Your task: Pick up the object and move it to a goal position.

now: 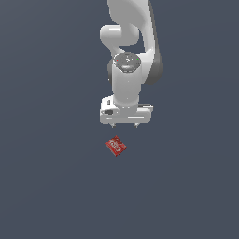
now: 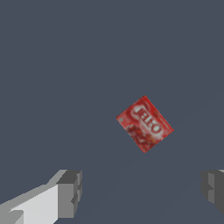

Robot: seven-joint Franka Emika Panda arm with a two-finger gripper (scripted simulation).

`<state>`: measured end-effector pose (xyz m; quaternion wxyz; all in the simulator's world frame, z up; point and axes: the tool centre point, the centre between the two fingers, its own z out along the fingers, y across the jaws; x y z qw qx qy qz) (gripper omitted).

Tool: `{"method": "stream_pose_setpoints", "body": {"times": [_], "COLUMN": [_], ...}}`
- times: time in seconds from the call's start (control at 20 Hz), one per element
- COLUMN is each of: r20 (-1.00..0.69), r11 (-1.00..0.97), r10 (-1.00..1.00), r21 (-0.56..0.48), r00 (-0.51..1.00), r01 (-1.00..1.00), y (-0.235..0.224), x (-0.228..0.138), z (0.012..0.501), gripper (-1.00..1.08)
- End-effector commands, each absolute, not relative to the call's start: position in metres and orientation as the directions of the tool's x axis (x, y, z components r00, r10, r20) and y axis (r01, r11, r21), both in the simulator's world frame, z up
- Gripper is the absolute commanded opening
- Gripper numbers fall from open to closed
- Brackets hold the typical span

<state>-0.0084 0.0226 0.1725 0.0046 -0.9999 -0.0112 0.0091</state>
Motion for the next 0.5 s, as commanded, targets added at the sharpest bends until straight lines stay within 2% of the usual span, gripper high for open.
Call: {"method": "stream_pose_setpoints", "body": {"times": [0.0, 0.45], "r20": [-0.018, -0.039], "r11": [-1.0, -0.999], "r10": [0.022, -0.023], "r21": [-0.009, -0.023], "r00": [1.0, 0.999], "r01": [0.022, -0.024], "y": [0.0226, 0.0184], "x": [-0.0084, -0.0153], "z": [0.1726, 0.176], "gripper": [1.0, 1.0]}}
